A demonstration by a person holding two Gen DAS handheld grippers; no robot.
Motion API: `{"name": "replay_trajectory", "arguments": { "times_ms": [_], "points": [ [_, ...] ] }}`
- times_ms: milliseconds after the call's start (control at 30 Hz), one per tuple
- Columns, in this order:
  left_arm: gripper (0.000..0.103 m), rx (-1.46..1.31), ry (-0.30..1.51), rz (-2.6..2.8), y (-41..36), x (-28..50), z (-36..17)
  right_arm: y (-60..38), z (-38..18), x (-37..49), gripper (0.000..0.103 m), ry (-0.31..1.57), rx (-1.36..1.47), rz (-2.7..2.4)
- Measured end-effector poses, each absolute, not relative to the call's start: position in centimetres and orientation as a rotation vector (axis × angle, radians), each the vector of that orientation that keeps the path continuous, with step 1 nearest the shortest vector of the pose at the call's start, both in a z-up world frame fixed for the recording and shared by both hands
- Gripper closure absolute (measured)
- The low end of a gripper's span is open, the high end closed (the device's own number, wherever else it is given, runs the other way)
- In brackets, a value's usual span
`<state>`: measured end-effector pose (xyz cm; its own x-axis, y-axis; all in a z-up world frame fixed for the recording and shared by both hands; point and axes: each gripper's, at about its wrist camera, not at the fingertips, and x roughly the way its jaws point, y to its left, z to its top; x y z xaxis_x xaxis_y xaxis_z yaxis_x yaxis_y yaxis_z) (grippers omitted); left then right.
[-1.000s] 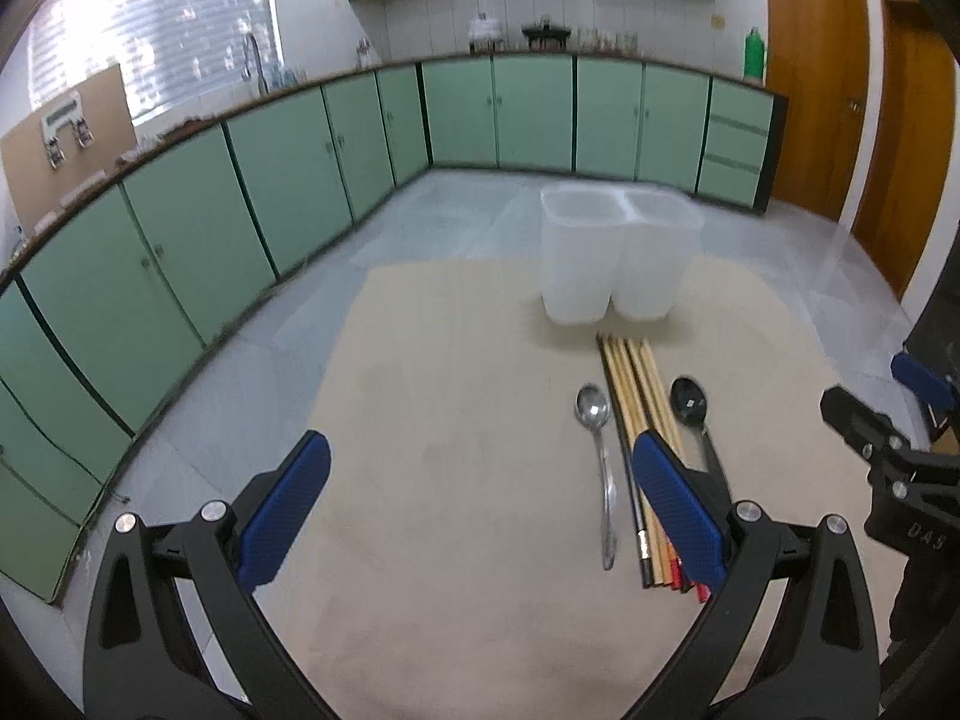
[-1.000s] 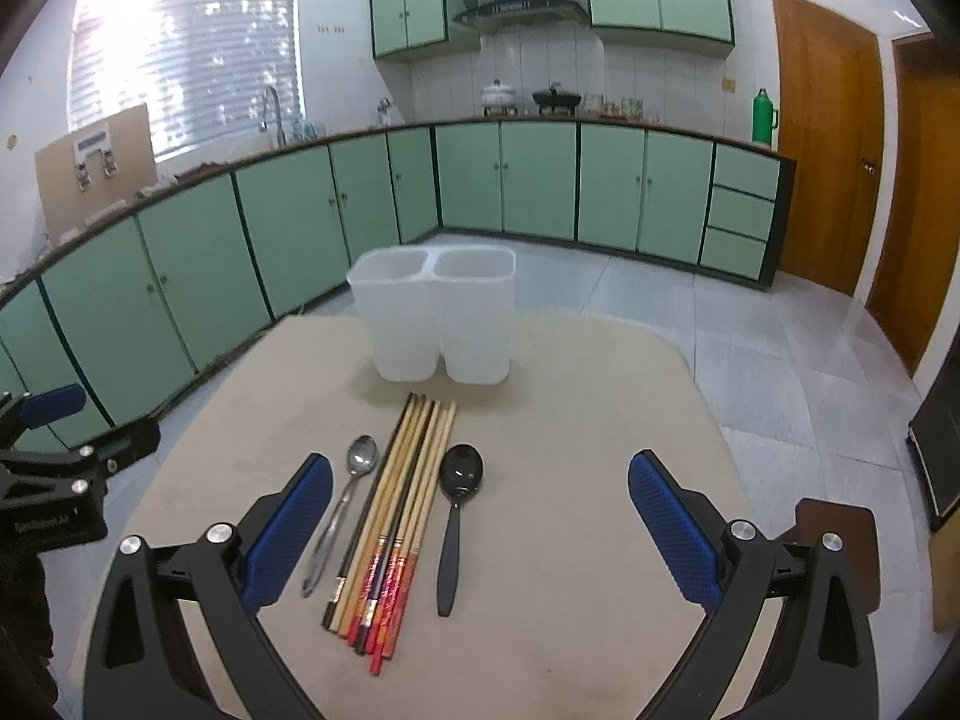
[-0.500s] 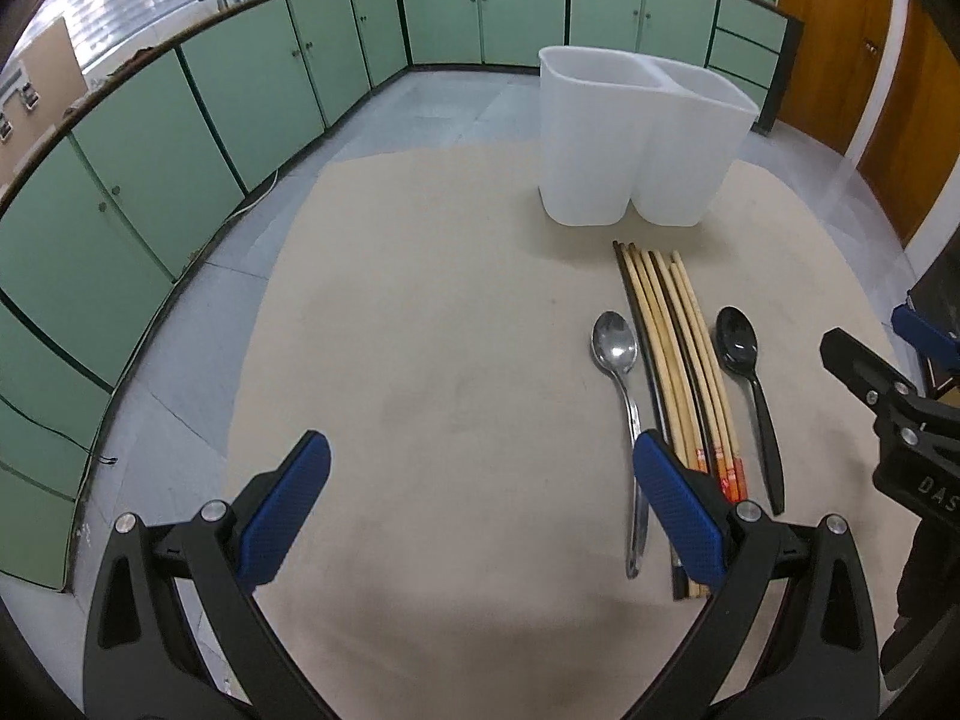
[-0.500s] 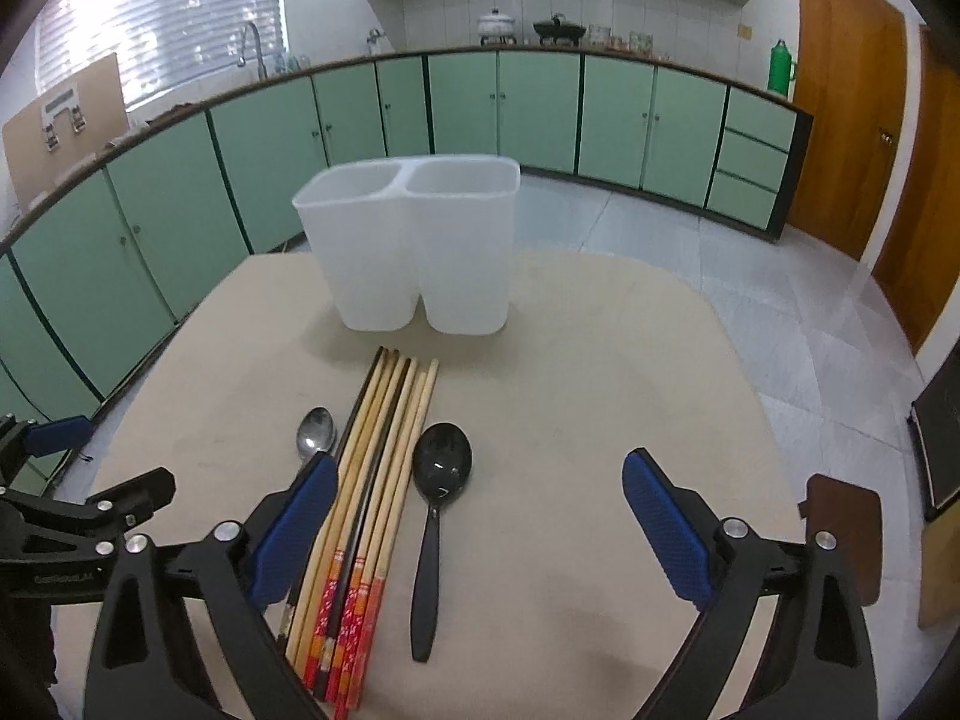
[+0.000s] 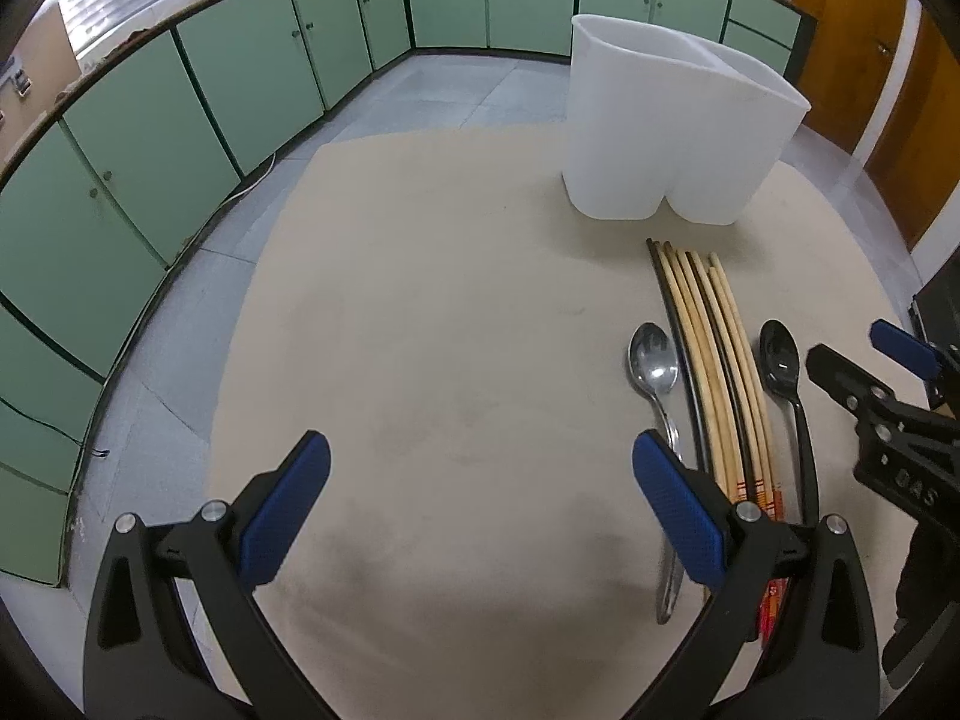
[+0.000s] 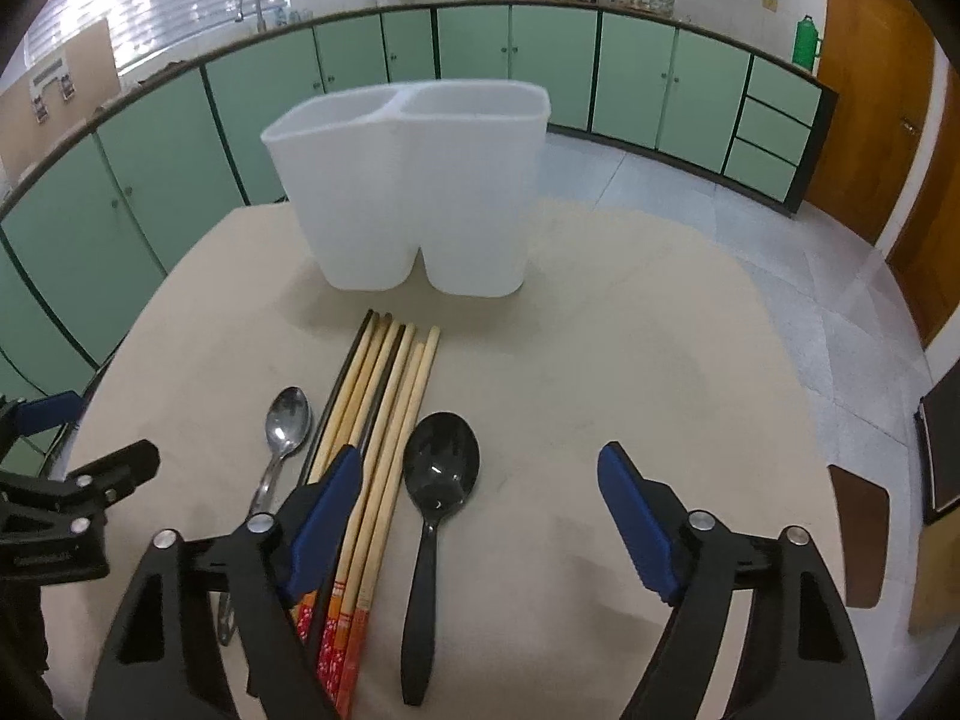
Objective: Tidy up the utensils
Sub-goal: 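Reach the right gripper down and close it on the black spoon handle, then close the left gripper on the steel spoon while the right gripper holds the black spoon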
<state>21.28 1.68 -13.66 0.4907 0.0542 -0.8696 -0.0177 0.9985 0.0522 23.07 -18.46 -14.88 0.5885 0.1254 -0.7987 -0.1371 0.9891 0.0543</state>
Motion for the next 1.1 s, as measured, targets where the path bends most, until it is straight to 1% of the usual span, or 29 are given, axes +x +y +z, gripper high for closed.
{"name": "replay_trajectory", "arguments": {
  "times_ms": [100,200,300,367,467,500,533,600,733,933,1100],
  "points": [
    [0.005,0.041,1.049,0.028,1.2,21.6,-13.9,-18.4,-15.4,23.9,0.029,0.943,-0.004,0.153],
    [0.005,0.058,1.048,0.024,1.1,22.6,-14.3,-18.3,-16.2,24.9,0.035,0.971,0.01,0.165],
    [0.005,0.054,1.045,0.01,0.7,23.0,-14.5,-18.0,-17.0,25.6,0.039,0.999,0.009,0.171],
    [0.005,0.061,1.042,0.001,0.3,23.3,-14.7,-18.0,-17.7,25.8,0.046,1.027,0.009,0.172],
    [0.005,0.084,1.047,-0.01,-0.7,23.9,-15.3,-18.6,-17.8,25.6,0.051,1.024,0.031,0.183],
    [0.005,0.086,1.05,-0.016,-1.0,24.2,-15.6,-18.7,-17.9,25.6,0.061,1.031,0.015,0.17],
    [0.005,0.091,1.053,-0.023,-1.4,24.4,-15.9,-18.9,-17.8,25.4,0.065,1.025,0.007,0.17],
    [0.005,0.104,1.057,-0.025,-1.8,24.7,-16.4,-19.1,-17.7,25.2,0.067,1.023,-0.016,0.176],
    [0.005,0.11,1.075,-0.039,-2.7,25.2,-17.8,-19.4,-17.5,25.0,0.067,1.02,-0.059,0.145],
    [0.006,0.096,1.071,-0.065,-3.9,25.5,-17.9,-19.5,-17.8,25.3,0.067,1.019,-0.056,0.146],
    [0.005,0.149,1.077,-0.049,-4.5,25.3,-18.6,-19.0,-18.2,25.2,0.067,1.016,-0.058,0.146]
  ]
}}
